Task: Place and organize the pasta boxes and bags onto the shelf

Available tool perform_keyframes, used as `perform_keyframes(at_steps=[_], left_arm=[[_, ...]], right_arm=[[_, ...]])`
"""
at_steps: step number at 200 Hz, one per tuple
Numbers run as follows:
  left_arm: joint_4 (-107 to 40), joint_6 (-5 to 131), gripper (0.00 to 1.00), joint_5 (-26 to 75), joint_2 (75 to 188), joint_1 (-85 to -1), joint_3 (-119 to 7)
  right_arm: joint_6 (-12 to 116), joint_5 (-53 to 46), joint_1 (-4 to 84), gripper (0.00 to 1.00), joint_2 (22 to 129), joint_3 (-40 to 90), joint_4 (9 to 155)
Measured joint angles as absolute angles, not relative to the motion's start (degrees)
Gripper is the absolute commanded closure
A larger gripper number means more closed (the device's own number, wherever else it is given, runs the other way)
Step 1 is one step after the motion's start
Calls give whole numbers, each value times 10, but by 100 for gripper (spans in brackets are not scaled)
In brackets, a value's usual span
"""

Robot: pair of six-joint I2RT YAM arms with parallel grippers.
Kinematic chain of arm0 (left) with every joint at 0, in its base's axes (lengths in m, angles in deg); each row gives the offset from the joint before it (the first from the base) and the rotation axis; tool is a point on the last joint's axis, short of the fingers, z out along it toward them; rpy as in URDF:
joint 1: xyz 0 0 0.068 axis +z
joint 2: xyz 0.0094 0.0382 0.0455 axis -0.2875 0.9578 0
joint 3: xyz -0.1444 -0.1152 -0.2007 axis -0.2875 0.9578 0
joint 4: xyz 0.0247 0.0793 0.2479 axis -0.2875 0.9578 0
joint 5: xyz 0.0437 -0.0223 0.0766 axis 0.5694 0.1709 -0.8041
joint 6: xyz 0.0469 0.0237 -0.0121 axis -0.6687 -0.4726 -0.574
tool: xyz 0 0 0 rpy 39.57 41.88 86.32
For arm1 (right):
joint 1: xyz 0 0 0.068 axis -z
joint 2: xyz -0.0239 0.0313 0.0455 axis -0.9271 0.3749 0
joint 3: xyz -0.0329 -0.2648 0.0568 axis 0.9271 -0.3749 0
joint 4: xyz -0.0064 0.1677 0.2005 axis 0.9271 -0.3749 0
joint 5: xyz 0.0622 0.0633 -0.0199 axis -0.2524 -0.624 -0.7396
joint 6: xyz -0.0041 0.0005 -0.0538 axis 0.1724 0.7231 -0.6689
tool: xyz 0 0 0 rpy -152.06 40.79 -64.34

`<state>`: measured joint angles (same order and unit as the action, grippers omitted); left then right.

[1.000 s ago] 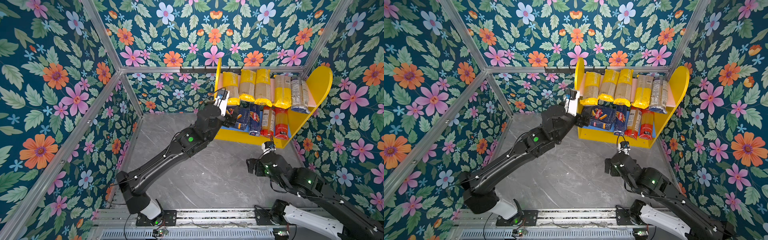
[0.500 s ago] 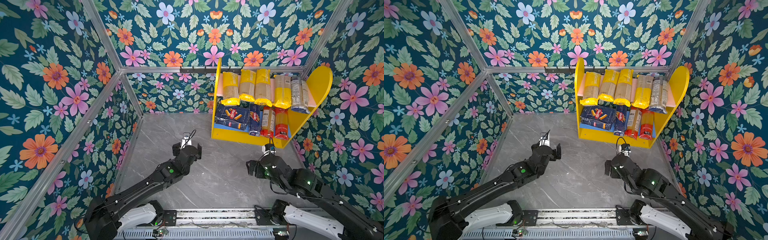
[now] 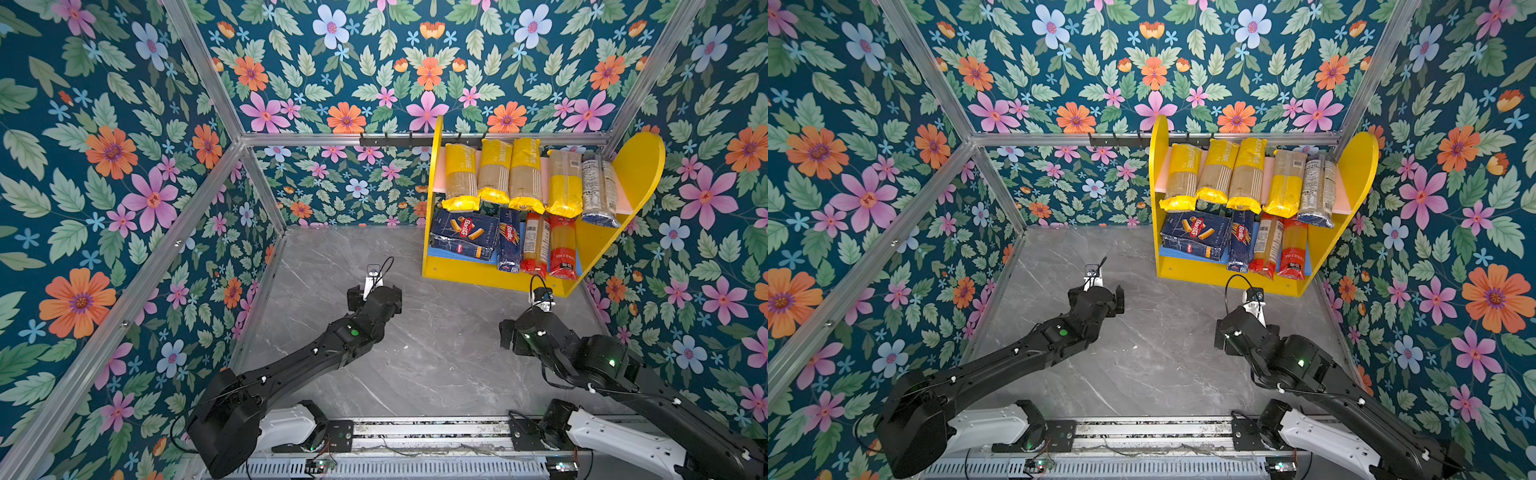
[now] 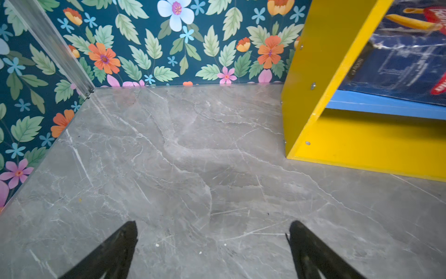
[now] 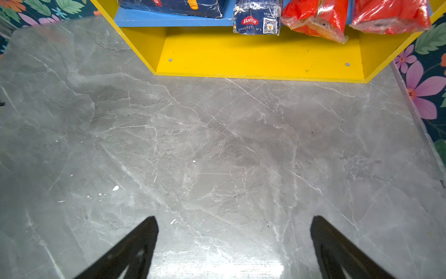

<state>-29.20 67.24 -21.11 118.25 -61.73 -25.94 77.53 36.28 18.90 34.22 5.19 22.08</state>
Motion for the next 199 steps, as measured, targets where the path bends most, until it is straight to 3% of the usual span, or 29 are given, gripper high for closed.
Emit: perform_keyframes(at_steps=[73,136,159,199], left_arm=[[-280,670,0,-254,1045,-572,-155],[-329,612,0,-344,978,-560,-92],[-399,568,1,-347,997,-498,-67],[-503,555,0,-260,1101,-337,-69]], right_arm=[[694,327,288,1,344,-6,329],[614,292,355,1,485,-13,446],[596,282,374,1,518,-25,491],[579,257,453,1,526,-63,572]])
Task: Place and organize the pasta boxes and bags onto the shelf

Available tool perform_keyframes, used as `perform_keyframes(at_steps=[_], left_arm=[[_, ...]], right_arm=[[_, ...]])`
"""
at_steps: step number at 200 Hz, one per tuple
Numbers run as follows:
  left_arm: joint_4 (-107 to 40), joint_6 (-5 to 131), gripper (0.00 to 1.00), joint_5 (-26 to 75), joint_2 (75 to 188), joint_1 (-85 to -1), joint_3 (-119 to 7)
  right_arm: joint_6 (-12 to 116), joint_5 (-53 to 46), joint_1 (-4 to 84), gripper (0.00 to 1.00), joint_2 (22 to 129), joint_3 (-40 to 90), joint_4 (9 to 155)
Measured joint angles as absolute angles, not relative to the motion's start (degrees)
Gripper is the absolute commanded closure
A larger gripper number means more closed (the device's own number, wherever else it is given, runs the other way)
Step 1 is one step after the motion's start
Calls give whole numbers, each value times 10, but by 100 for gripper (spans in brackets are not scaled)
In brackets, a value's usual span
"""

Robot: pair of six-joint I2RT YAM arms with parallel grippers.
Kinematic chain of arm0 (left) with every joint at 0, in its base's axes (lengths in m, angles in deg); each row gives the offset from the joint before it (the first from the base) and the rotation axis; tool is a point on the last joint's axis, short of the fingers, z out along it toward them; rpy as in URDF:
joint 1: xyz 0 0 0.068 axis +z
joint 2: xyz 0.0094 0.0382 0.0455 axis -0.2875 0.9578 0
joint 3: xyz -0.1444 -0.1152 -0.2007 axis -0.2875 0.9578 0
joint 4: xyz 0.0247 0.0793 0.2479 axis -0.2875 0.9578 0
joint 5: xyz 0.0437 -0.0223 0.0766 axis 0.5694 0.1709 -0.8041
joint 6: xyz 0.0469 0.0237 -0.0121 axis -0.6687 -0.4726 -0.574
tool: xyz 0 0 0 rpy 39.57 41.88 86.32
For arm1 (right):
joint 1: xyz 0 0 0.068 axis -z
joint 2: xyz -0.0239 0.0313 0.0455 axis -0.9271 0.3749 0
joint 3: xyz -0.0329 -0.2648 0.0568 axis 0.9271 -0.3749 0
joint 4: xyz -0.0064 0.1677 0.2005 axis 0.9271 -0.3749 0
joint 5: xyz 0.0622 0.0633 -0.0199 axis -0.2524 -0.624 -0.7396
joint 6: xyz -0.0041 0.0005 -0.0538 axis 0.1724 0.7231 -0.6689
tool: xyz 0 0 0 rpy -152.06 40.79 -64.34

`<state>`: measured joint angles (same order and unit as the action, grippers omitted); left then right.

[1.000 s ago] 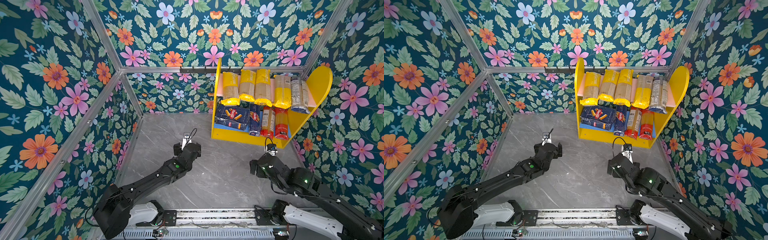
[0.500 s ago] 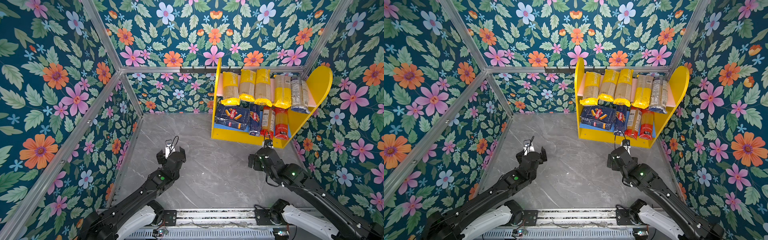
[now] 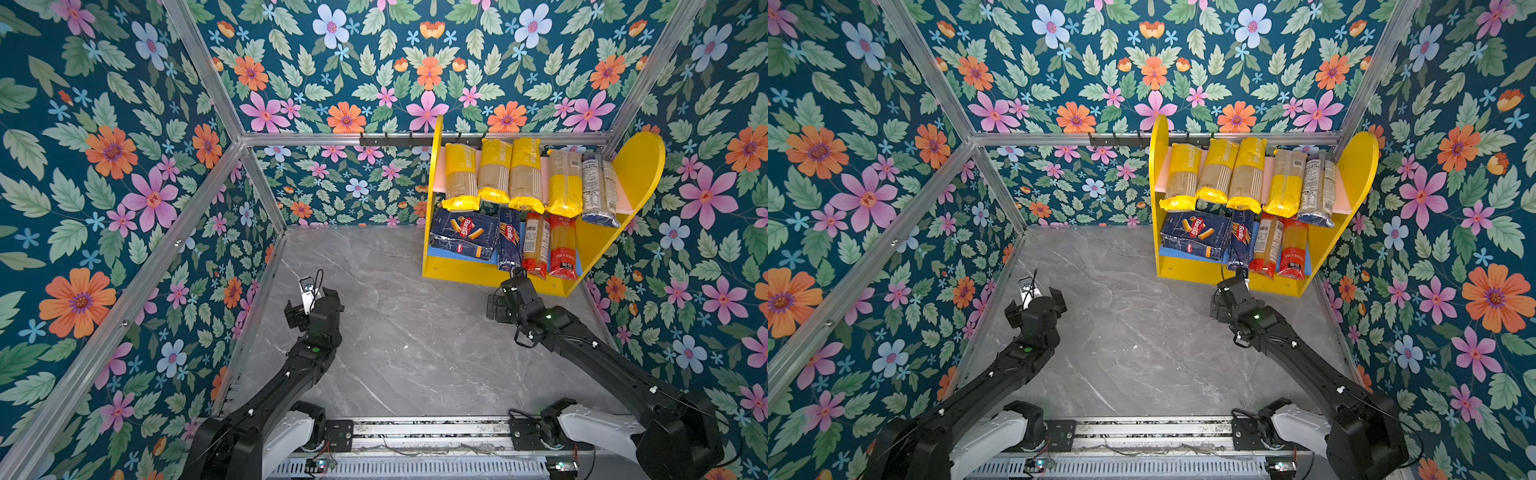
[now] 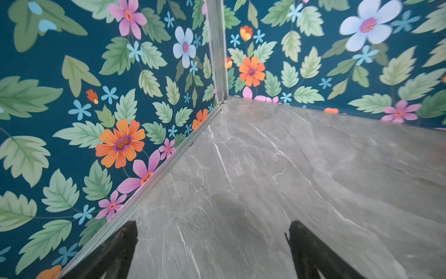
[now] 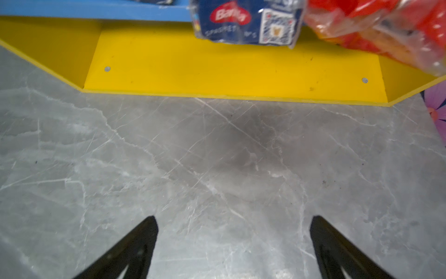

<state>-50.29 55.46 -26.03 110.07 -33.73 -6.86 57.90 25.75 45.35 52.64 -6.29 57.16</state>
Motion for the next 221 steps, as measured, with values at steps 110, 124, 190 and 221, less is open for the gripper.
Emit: perform_keyframes(at_steps=[110,124,190,221], left_arm=[[-805,504,1,-114,1261,-219,18],[-849,504,1,-107,1289,-215,21],[-1047,502,2,-64,1372,-198,76],[-1089,491,2,-30,1395,-198,66]], right_arm=[[432,206,658,1,488,-234,897],[431,200,665,1,507,-246,933],[426,217,669,1,595,-296,1095],[416,221,669,1,645,-297,1156]])
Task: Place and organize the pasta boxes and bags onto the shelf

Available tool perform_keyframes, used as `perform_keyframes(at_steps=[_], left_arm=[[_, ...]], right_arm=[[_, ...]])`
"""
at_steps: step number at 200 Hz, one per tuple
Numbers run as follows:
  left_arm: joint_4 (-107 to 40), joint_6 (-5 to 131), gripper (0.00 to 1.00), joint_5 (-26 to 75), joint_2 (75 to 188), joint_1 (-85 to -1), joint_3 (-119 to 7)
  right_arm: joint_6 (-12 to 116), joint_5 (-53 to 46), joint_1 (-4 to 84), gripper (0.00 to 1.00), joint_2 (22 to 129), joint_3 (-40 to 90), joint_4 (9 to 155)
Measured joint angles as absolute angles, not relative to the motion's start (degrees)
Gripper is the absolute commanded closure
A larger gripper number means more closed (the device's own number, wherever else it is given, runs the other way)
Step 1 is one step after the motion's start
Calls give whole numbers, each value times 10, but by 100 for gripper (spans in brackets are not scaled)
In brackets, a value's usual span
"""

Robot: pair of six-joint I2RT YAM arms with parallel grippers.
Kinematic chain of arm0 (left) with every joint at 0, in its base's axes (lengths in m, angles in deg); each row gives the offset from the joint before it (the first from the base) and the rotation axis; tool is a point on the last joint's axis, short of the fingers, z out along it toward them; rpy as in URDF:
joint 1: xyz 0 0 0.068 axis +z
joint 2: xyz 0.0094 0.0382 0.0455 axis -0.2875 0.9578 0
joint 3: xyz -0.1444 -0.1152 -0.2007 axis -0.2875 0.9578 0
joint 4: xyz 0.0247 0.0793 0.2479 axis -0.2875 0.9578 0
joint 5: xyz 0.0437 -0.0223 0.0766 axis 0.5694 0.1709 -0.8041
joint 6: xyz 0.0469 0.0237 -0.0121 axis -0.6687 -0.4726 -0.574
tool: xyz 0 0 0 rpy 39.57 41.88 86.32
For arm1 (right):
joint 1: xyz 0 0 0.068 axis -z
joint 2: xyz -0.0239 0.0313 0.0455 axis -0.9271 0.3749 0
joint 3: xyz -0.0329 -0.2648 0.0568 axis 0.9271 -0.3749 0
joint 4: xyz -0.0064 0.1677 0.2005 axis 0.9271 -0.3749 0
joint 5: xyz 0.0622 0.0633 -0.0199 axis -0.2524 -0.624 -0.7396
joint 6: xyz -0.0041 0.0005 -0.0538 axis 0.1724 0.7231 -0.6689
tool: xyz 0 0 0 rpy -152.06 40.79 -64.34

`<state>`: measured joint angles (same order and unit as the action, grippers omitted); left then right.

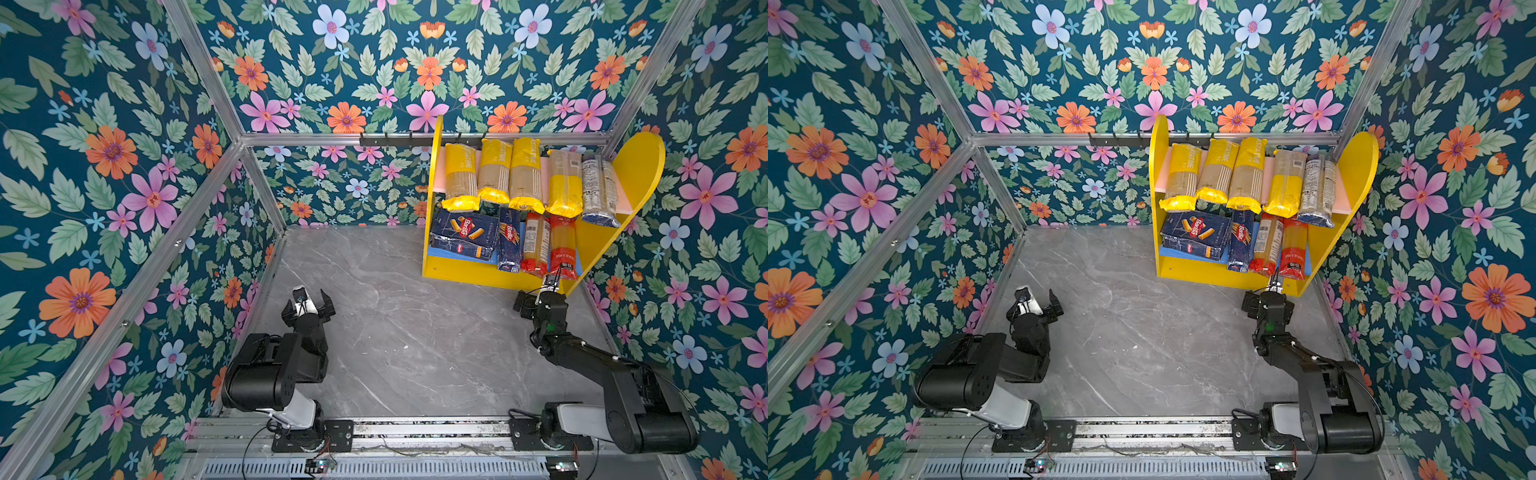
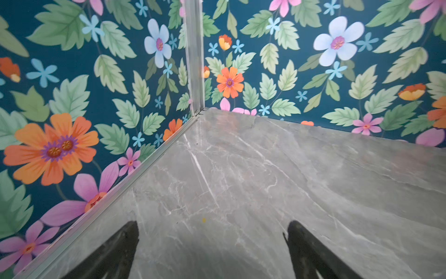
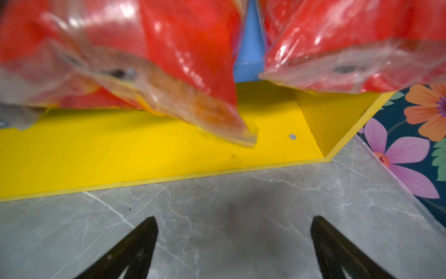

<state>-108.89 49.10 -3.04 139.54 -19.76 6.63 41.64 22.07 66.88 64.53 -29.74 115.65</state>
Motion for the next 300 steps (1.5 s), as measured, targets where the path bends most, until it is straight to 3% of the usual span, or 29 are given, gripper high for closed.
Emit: perform_keyframes(at_steps=[57,131,300], left_arm=[[-1056,479,0,-1,1422,-197,11],[-1033,477,0,1,1426,-197,11],[-1033,477,0,0,1426,-197,11]], right_arm=[[412,214,673,1,677,-300,1208],[392,125,688,1,701,-335,1285],[387,119,689,1,699,-336,1293]])
